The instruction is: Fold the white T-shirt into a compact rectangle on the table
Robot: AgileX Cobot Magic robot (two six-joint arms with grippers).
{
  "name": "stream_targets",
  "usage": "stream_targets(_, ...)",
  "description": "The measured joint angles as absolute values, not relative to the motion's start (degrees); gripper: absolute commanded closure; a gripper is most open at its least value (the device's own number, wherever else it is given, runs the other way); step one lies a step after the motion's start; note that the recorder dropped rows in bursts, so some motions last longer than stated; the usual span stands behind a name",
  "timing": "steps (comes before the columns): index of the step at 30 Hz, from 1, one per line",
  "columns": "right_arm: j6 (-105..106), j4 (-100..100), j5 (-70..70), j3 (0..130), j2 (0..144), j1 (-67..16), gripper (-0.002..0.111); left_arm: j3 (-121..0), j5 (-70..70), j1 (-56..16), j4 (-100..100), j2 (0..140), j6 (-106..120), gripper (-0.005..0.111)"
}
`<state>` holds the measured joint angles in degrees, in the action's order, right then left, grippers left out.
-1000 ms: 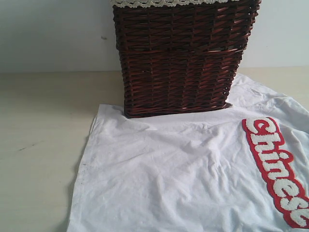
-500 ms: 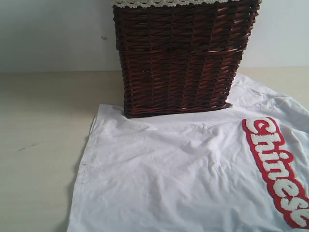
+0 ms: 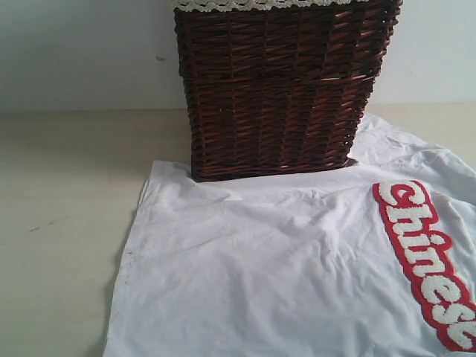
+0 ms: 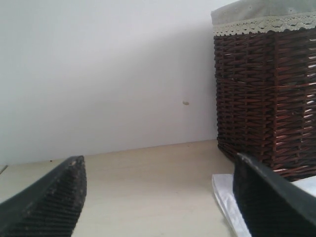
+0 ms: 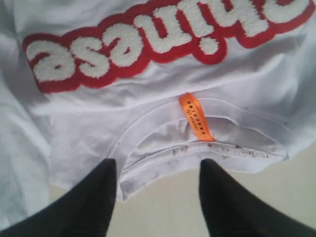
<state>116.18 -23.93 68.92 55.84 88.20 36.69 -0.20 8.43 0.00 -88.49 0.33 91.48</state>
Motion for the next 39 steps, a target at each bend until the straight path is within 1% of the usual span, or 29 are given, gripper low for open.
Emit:
stream_targets(2, 118.54, -24.04, 68.70, 55.84, 89.42, 36.69, 0.037, -0.20, 8.43, 0.00, -88.49, 0.33, 91.48, 0.029)
stream_targets(7, 120.07, -27.33, 65.09, 55.74, 93.48, 36.69, 0.038, -0.20, 8.43, 0.00, -88.49, 0.33, 91.48, 0.029)
stream_targets(16, 120.07, -26.59, 62.09, 55.74, 101.87, 35.85, 0.038, -0.20, 8.43, 0.00, -88.49, 0.33, 91.48, 0.029)
stream_targets(19, 120.07, -32.89, 60.46, 55.74, 103.84, 34.70, 0.038, -0.20, 8.43, 0.00, -88.49, 0.33, 91.48, 0.029)
stream_targets(22, 112.21, -43.63, 60.49, 55.74, 104.82, 34.11, 0.038, -0.20, 8.43, 0.00, -88.49, 0.33, 91.48, 0.029)
stream_targets(25, 108.67, -47.66, 61.56, 56.19, 104.84, 33.79, 0.037, -0.20, 8.43, 0.00, -88.49, 0.33, 91.48, 0.029)
stream_targets(27, 108.67, -43.76, 61.89, 57.66, 104.84, 32.94, 0.033, -0.20, 8.43, 0.00, -88.49, 0.33, 91.48, 0.029)
stream_targets(30, 106.10, -31.84, 62.26, 60.38, 104.84, 30.10, 0.024, -0.20, 8.43, 0.00, -88.49, 0.33, 91.48, 0.029)
stream_targets(32, 105.80, -24.41, 62.26, 61.01, 104.84, 28.06, 0.021, -0.20, 8.43, 0.00, -88.49, 0.33, 91.48, 0.029)
stream_targets(34, 108.46, -19.32, 62.01, 61.12, 104.93, 26.59, 0.019, -0.20, 8.43, 0.00, -88.49, 0.33, 91.48, 0.029)
stream_targets(39, 118.13, -19.02, 61.54, 61.12, 104.93, 25.42, 0.019, -0.20, 8.43, 0.00, -88.49, 0.33, 91.48, 0.029)
